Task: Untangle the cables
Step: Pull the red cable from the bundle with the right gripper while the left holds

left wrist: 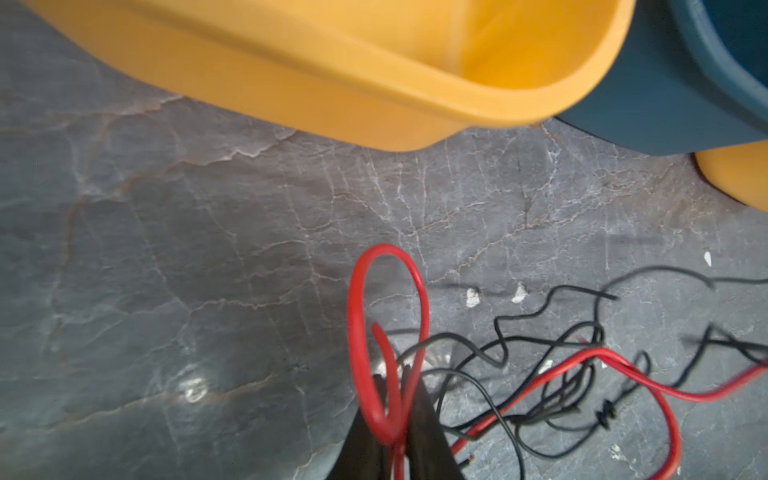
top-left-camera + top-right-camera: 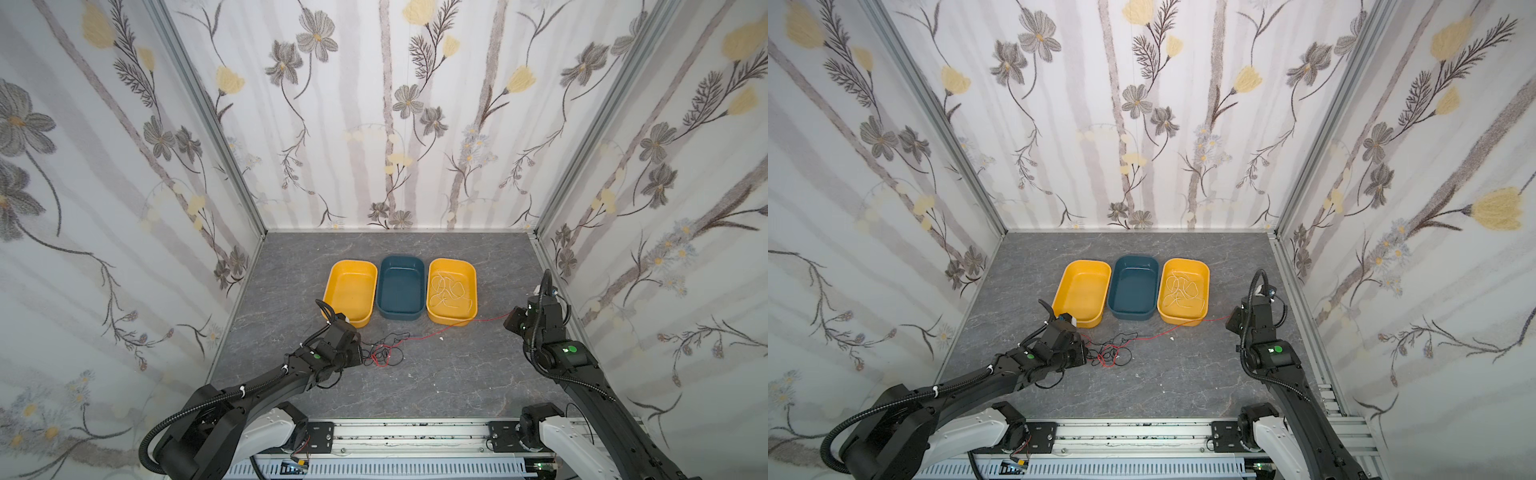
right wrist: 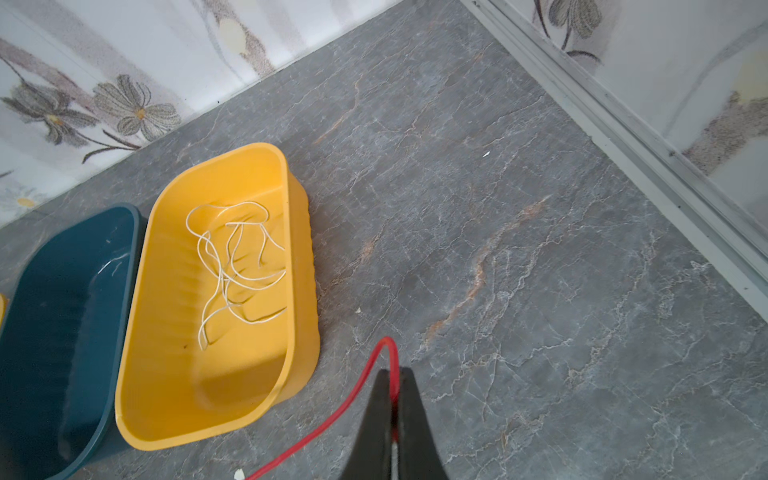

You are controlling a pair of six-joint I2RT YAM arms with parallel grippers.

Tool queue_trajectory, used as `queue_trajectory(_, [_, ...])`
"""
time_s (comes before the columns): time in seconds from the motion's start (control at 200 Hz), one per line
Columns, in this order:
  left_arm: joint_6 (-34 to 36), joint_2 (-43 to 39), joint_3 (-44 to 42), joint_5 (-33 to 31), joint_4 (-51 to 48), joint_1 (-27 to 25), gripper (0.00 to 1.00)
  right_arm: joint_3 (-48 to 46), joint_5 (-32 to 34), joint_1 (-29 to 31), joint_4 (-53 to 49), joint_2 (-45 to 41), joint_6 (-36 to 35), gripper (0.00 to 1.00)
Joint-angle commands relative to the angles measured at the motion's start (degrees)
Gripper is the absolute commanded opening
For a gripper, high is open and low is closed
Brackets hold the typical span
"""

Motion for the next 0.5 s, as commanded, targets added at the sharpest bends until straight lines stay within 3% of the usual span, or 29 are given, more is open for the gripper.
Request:
queue_trajectory(0.0, [-1.45, -0.1, -0.43, -0.62, -0.8, 0.27, 0.14, 0.53, -1.07, -0.49, 1.92, -0.36, 0.35, 0.0])
queue_trajectory(0.195, [0.0, 0.54, 0.21, 3.65, 0.85, 0.24, 0.17, -2.04, -17.42, 1.28, 8.15, -0.19, 0.9, 0.0])
queue_trajectory(0.495, [0.18, -0.97, -0.09, 3.88, 1.38, 0.3, 0.18, -2.86, -19.34, 8.19, 8.55, -1.21, 2.98, 0.0])
